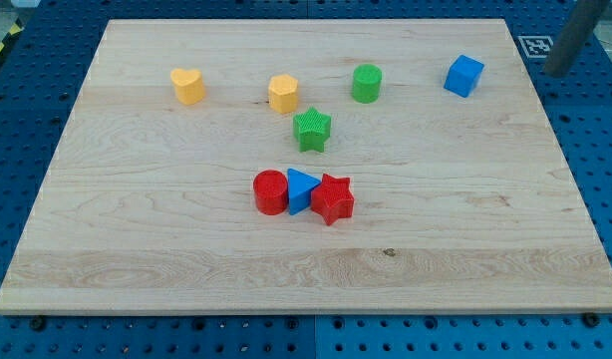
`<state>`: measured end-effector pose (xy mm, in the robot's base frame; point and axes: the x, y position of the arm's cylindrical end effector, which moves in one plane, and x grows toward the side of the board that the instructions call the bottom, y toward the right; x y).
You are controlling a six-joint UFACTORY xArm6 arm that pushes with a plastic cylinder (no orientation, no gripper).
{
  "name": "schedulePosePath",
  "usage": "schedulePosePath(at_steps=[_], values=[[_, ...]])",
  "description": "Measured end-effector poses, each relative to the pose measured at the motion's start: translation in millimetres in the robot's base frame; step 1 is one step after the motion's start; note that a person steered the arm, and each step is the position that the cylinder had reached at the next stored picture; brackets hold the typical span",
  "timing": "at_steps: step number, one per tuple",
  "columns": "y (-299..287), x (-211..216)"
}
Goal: Move the blue cube diagonally to the green circle
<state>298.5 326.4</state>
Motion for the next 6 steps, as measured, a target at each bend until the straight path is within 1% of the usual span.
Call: schedulePosePath(at_steps=[2,3,4,5,6], values=[[-95,-13],[-120,20],[-122,87],[-126,165],[-109,163]])
